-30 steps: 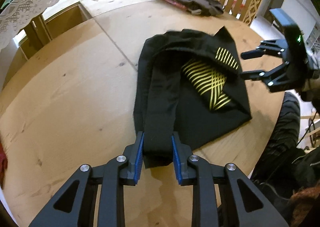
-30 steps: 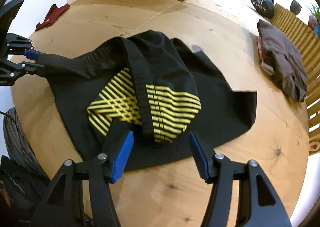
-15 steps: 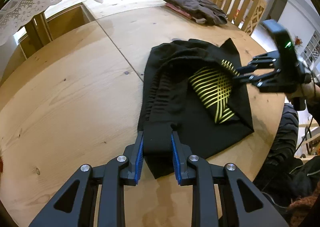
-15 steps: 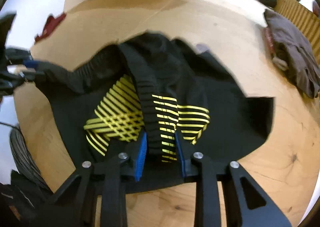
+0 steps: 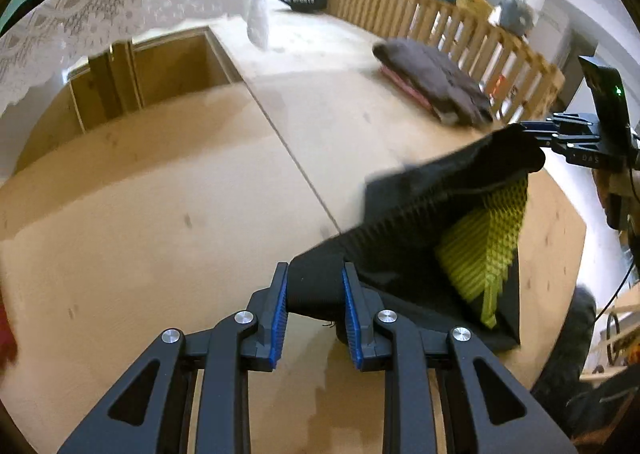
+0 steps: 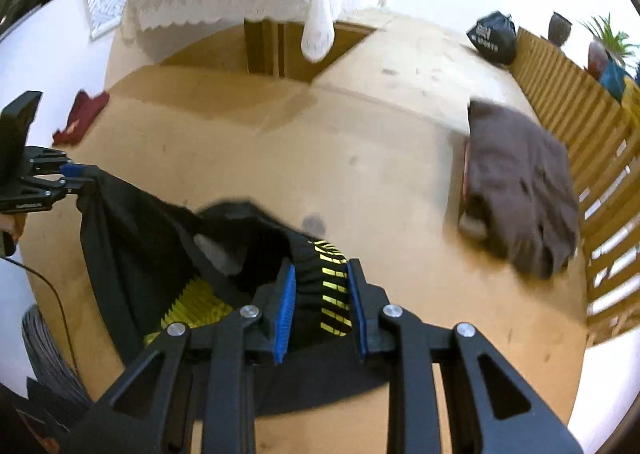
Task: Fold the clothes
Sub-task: 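Lift the black garment with both grippers and spread it flat on the table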
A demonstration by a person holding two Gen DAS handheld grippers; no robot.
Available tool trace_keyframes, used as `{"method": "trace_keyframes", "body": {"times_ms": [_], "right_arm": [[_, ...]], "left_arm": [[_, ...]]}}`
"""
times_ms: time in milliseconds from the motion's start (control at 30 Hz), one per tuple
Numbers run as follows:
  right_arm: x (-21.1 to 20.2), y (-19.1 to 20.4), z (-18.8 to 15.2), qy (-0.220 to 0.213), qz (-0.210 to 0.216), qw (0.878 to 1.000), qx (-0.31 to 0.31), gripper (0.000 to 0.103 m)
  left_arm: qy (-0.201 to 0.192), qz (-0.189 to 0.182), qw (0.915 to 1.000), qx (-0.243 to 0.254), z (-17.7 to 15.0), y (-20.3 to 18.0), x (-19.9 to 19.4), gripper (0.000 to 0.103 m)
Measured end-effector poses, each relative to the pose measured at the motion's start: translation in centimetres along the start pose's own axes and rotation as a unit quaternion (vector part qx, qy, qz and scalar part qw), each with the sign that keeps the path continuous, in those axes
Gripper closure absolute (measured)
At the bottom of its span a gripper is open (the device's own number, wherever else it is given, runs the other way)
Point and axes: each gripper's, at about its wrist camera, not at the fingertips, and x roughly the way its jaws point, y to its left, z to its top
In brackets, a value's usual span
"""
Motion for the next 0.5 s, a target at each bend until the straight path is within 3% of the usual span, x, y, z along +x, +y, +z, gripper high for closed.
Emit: {"method": "trace_keyframes", "body": {"times_ms": [100, 200, 267, 400, 467, 500], "right_arm": [[-1.0, -2.1, 6.8, -0.034, -0.029, 0.999, -0.003, 0.08], [-5.0, -3.1, 13.4, -0.087, -0.059, 0.994, -0.015, 0.081], [-9.2, -3.6, 16.8, -0.129, -0.086, 0.988, -0.023, 0.081], [-17.3, -4.3, 19.2, -0.191, -0.116, 0.974, -0.034, 0.082], [-19.2, -4.1, 18.4, -0.194, -0.12, 0.973, -0.042, 0.082], [-19.7, -3.8, 17.4, -0.191, -0.124, 0.973, -0.047, 0.09]], "left_arm": [[-0.035, 0.02, 0.9991, -0.008, 6.5, 1.7, -1.2, 0.08], [-0.094, 0.049, 0.9944, -0.002, 12.8, 2.4, -5.5, 0.08], [-0.148, 0.063, 0.9868, 0.016, 16.0, 1.8, -10.2, 0.08], [-0.218, 0.081, 0.9707, 0.062, 17.8, -0.9, -18.0, 0.08], [-0.228, 0.087, 0.9659, 0.085, 16.5, -2.1, -20.1, 0.08], [-0.228, 0.092, 0.9645, 0.097, 15.3, -2.7, -20.7, 0.08]]}}
